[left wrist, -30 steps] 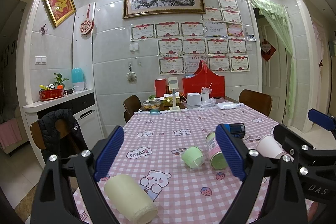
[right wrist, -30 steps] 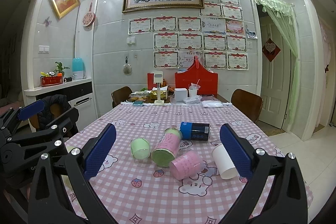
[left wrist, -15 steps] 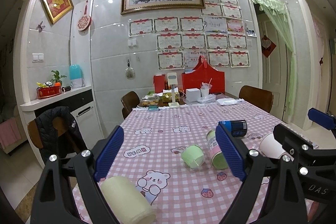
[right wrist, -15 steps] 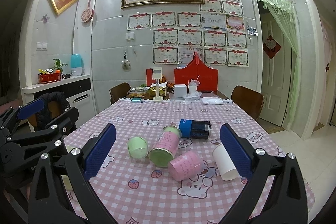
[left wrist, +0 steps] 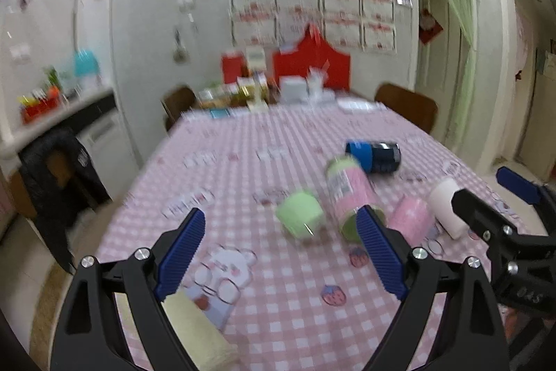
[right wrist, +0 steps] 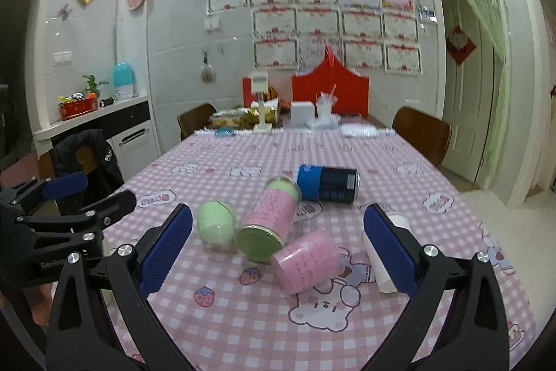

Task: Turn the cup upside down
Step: 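Reach the left gripper to the pink-labelled can and close around it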

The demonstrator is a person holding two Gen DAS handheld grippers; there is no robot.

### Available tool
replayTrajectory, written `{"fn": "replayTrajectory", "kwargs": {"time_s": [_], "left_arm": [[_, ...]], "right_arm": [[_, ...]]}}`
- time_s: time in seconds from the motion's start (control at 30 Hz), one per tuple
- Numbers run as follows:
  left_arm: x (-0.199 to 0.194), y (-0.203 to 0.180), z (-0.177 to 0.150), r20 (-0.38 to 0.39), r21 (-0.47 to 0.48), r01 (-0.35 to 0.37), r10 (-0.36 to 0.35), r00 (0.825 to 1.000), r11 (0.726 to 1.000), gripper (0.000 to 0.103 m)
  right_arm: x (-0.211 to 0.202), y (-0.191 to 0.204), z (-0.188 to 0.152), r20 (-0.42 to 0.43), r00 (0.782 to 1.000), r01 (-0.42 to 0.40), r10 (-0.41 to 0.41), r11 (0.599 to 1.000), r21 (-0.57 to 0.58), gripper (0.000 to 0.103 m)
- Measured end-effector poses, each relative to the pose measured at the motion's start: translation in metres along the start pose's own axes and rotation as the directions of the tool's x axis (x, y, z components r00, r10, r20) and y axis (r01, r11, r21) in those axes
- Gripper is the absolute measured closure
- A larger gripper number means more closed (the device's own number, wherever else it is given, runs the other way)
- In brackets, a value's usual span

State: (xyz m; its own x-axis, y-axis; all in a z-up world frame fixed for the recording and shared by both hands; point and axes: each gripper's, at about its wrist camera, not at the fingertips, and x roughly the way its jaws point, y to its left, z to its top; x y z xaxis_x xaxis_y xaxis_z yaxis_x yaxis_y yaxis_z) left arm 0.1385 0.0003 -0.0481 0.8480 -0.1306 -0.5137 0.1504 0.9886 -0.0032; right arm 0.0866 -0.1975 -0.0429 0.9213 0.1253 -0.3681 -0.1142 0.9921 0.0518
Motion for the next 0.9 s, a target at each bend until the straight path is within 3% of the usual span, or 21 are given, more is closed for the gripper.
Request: {"fn": "replayTrajectory", "kwargs": {"time_s": [0.23,0.4,0.53,0.67,0.9], "left_arm": [[0.055,0.001,0.009,-0.154,-0.085,0.076,-0.089,0.984,0.993,0.016],[0.091,-0.032,0.023,-0.229,0.001,0.055,-0.054,0.972,0.998,0.016],[0.125,-0.063,0.035,-0.321,0.043,0.085,-0.067,0.945,0.995,0.016],[0.146,-0.086,0.048,-0.335,0.057,0.089,-0.065,0.940,0.994,0.016],[0.189,-0.110,0.059,-0.412,0.031,0.135,-0.110,0.904,0.990,0.016]], "right_arm": [[0.031,-0.024,-0.002,-0.061,0.998,0.005,-0.003,0.999,0.048,0.008],[0.048,-0.048,0.005,-0.086,0.996,0.033,-0.027,0.997,0.074,0.008],[0.059,-0.068,0.011,-0.106,0.992,0.080,-0.070,0.992,0.099,0.008],[0.069,-0.087,0.014,-0.119,0.988,0.117,-0.103,0.986,0.117,0.008],[0.092,-0.106,0.014,-0.164,0.980,0.136,-0.113,0.981,0.141,0.008]]}}
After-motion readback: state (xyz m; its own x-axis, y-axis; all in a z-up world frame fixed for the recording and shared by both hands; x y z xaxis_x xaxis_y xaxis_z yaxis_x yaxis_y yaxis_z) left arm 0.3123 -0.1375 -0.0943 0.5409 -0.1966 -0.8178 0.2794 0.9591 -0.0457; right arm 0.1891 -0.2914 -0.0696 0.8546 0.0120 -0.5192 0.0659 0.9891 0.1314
